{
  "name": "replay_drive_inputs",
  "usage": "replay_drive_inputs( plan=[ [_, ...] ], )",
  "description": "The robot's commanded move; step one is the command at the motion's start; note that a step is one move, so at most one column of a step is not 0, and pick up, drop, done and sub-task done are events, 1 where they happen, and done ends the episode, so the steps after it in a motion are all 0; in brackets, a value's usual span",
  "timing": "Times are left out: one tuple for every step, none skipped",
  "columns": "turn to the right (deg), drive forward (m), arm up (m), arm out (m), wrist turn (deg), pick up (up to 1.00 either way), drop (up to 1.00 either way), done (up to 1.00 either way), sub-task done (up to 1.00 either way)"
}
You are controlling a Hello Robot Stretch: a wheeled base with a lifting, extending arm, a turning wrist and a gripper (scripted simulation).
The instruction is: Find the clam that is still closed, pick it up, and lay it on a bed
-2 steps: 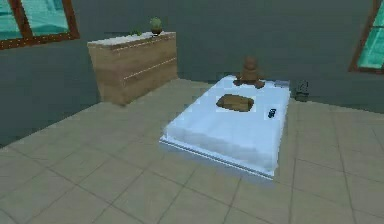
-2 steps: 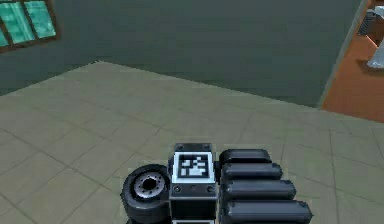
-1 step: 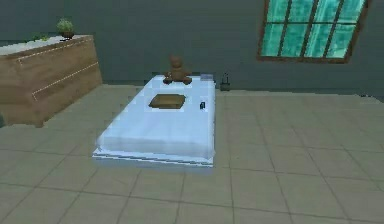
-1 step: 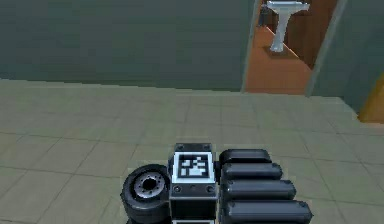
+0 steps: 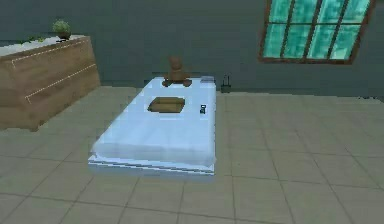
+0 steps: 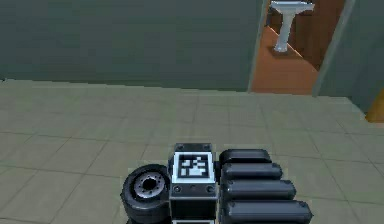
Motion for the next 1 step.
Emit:
replay_drive_inputs(
  plan=[
    [-18.0, 0.00, 0.00, 0.00, 0.0, 0.00, 0.00, 0.00, 0.00]
  ],
)
